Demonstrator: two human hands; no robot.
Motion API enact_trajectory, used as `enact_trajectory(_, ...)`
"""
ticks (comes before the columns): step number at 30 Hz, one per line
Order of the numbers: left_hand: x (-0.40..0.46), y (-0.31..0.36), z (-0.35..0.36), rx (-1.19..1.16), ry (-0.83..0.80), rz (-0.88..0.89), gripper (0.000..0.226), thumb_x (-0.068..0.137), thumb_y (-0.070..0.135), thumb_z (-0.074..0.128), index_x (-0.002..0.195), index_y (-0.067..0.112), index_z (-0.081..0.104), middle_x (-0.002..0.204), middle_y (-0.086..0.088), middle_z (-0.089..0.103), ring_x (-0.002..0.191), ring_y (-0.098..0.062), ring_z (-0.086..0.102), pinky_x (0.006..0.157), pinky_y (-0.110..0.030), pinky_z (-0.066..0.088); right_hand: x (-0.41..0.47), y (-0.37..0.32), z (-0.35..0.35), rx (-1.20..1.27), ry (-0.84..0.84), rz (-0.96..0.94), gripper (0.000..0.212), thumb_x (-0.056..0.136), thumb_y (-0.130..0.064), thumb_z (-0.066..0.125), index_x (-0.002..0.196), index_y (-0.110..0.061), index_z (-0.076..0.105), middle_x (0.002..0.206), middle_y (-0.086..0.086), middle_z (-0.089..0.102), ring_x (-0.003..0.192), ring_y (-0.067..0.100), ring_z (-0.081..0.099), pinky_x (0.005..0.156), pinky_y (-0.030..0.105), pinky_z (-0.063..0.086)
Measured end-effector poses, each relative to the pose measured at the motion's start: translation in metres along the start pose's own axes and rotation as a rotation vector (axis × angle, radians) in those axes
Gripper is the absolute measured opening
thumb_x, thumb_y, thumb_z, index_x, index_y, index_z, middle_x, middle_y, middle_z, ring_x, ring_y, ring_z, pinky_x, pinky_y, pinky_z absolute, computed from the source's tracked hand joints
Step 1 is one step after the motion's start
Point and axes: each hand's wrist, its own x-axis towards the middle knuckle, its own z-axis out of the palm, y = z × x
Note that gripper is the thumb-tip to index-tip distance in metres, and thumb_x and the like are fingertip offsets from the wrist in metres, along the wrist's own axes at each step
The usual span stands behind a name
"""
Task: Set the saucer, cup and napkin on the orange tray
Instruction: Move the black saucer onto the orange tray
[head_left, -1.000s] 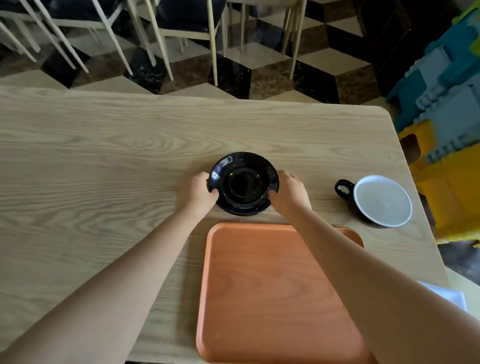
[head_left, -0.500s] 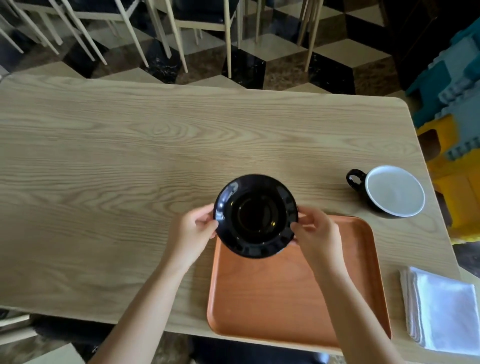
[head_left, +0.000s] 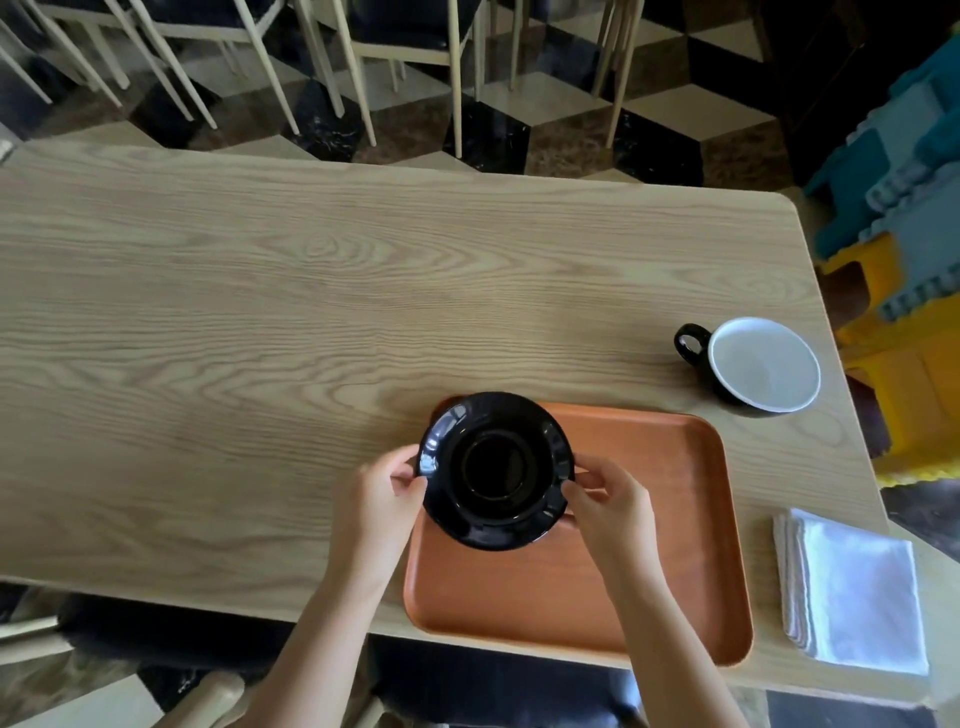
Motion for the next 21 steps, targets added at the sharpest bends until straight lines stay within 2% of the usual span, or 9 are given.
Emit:
enact_trajectory(3, -0.001, 0.003, 0.0, 0.058, 0.034, 0.001, 0.032, 0.075, 0.004, 0.067, 0.103, 0.019, 0.07, 0.067, 0.018, 0.058, 0.061, 0.001, 0.055, 0.055, -0.009, 0.034, 0.0, 0.003, 0.001, 0.028, -0.018, 0.028, 0.03, 0.081, 0.002, 0.056, 0.096, -0.021, 0.066, 0.077, 0.001, 0.07, 0.062, 0.012, 0.07, 0.055, 0.026, 0.059)
enact_trajectory(5, 0.0, 0.003, 0.0, 0.082, 0.041, -0.016, 0.031, 0.074, 0.005, 0.067, 0.101, 0.02, 0.07, 0.063, 0.021, 0.055, 0.06, 0.002, 0.054, 0.055, -0.01, 0.035, 0.001, 0.003, 0.001, 0.049, -0.023, 0.04, 0.03, 0.081, 0.003, 0.055, 0.094, -0.022, 0.066, 0.078, 0.002, 0.07, 0.063, 0.013, 0.071, 0.056, 0.027, 0.06)
enact_trajectory(7, 0.003, 0.002, 0.0, 0.072, 0.022, -0.05, 0.03, 0.073, 0.007, 0.067, 0.101, 0.019, 0.07, 0.065, 0.019, 0.058, 0.063, -0.003, 0.057, 0.06, -0.02, 0.041, 0.001, 0.004, 0.001, 0.054, -0.029, 0.042, 0.029, 0.081, 0.002, 0.055, 0.094, -0.022, 0.066, 0.079, 0.003, 0.07, 0.065, 0.014, 0.07, 0.055, 0.027, 0.06)
enact_trajectory(10, 0.007, -0.002, -0.002, -0.004, -0.035, -0.153, 0.029, 0.072, 0.006, 0.067, 0.1, 0.015, 0.069, 0.071, 0.012, 0.063, 0.071, -0.017, 0.066, 0.076, -0.035, 0.052, 0.002, 0.004, 0.0, 0.047, -0.041, 0.045, 0.027, 0.083, 0.002, 0.054, 0.095, -0.019, 0.065, 0.081, 0.004, 0.069, 0.066, 0.015, 0.07, 0.055, 0.027, 0.06)
enact_trajectory(13, 0.011, -0.001, -0.004, -0.017, -0.074, -0.189, 0.026, 0.071, 0.005, 0.067, 0.096, 0.012, 0.068, 0.071, 0.008, 0.065, 0.074, -0.025, 0.068, 0.081, -0.044, 0.055, 0.002, 0.003, -0.001, -0.019, -0.062, 0.011, 0.026, 0.084, -0.001, 0.054, 0.098, -0.021, 0.062, 0.082, 0.003, 0.069, 0.066, 0.014, 0.07, 0.054, 0.023, 0.059)
enact_trajectory(15, 0.013, 0.001, -0.005, 0.041, -0.092, -0.167, 0.025, 0.072, 0.006, 0.067, 0.097, 0.009, 0.067, 0.076, -0.001, 0.069, 0.075, -0.024, 0.067, 0.08, -0.038, 0.053, 0.003, 0.0, -0.005, -0.1, -0.095, -0.011, 0.025, 0.084, -0.004, 0.056, 0.104, -0.02, 0.061, 0.079, -0.004, 0.067, 0.064, 0.011, 0.068, 0.056, 0.023, 0.059)
enact_trajectory(17, 0.013, 0.006, -0.008, 0.206, -0.091, -0.118, 0.025, 0.075, 0.014, 0.067, 0.099, 0.012, 0.067, 0.086, -0.004, 0.071, 0.08, -0.023, 0.064, 0.073, -0.03, 0.047, 0.005, -0.005, -0.011, -0.197, -0.13, -0.026, 0.026, 0.083, -0.009, 0.059, 0.107, -0.018, 0.06, 0.076, -0.01, 0.065, 0.067, 0.013, 0.067, 0.065, 0.031, 0.059)
enact_trajectory(19, 0.009, 0.016, -0.011, 0.358, -0.064, -0.066, 0.025, 0.08, 0.022, 0.062, 0.103, 0.015, 0.066, 0.088, -0.001, 0.07, 0.083, -0.024, 0.063, 0.068, -0.029, 0.043, 0.005, -0.012, -0.022, -0.332, -0.146, -0.077, 0.027, 0.082, -0.014, 0.06, 0.109, -0.018, 0.061, 0.081, -0.007, 0.066, 0.072, 0.013, 0.063, 0.064, 0.027, 0.052)
enact_trajectory(21, 0.002, 0.033, -0.008, 0.41, -0.024, 0.018, 0.024, 0.084, 0.025, 0.057, 0.105, 0.015, 0.064, 0.09, 0.0, 0.069, 0.084, -0.025, 0.063, 0.068, -0.03, 0.044, 0.004, -0.018, -0.036, -0.447, -0.129, -0.191, 0.025, 0.083, -0.018, 0.06, 0.107, -0.019, 0.062, 0.092, -0.002, 0.068, 0.077, 0.013, 0.06, 0.065, 0.023, 0.043)
